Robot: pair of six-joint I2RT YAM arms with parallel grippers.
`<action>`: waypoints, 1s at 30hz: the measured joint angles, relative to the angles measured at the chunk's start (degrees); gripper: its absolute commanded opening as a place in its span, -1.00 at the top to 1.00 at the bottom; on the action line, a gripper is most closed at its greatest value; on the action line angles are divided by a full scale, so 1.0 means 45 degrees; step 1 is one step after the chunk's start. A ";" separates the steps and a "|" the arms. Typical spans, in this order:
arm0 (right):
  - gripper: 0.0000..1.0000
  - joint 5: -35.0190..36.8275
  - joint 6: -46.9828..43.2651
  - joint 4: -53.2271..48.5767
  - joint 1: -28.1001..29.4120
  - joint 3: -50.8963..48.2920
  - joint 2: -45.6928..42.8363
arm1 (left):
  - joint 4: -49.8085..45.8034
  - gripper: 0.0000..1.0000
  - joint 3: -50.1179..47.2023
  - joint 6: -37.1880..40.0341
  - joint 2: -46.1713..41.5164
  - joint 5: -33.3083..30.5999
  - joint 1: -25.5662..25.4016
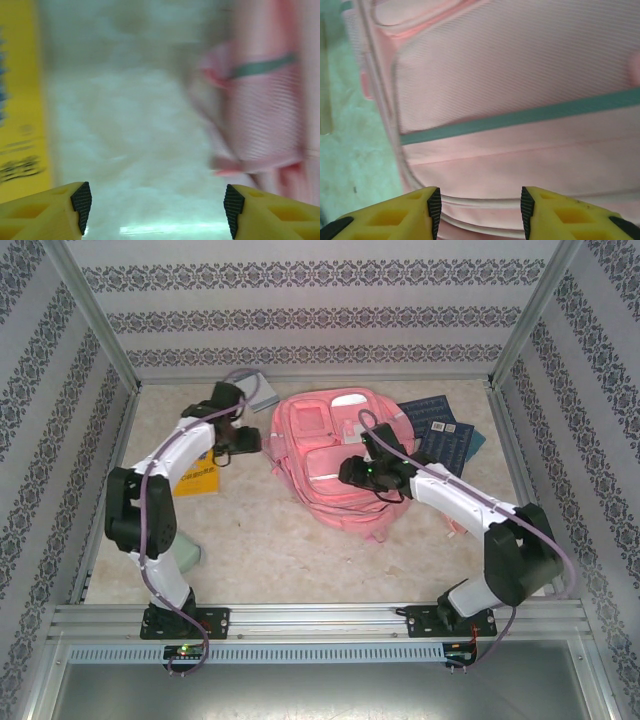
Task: Pack the student bag
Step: Move the book to the middle-left of the table.
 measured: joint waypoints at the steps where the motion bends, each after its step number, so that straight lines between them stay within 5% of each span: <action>1: 0.04 -0.0005 0.0000 0.0092 0.0185 0.0219 0.0204 | 0.0049 -0.26 -0.0277 -0.0107 -0.0063 -0.0044 0.0452; 7: 0.03 -0.0010 0.0010 0.0466 0.0918 0.1059 0.1161 | 0.0296 0.11 -0.1399 -0.0714 0.0277 0.0078 0.2322; 13: 0.02 -0.0010 0.0005 0.0500 0.1467 0.1783 0.1661 | 0.0525 0.38 -0.1574 -0.1205 0.1234 0.0476 0.2943; 24: 0.02 -0.0015 -0.0102 0.0617 0.1710 0.2297 0.2098 | 0.2851 0.40 -0.3492 -0.3279 0.0549 0.2370 0.2764; 30: 0.02 -0.0117 -0.0253 0.0675 0.1870 0.2662 0.2657 | 0.4707 0.36 -0.5731 -0.5532 -0.0894 0.3089 0.0583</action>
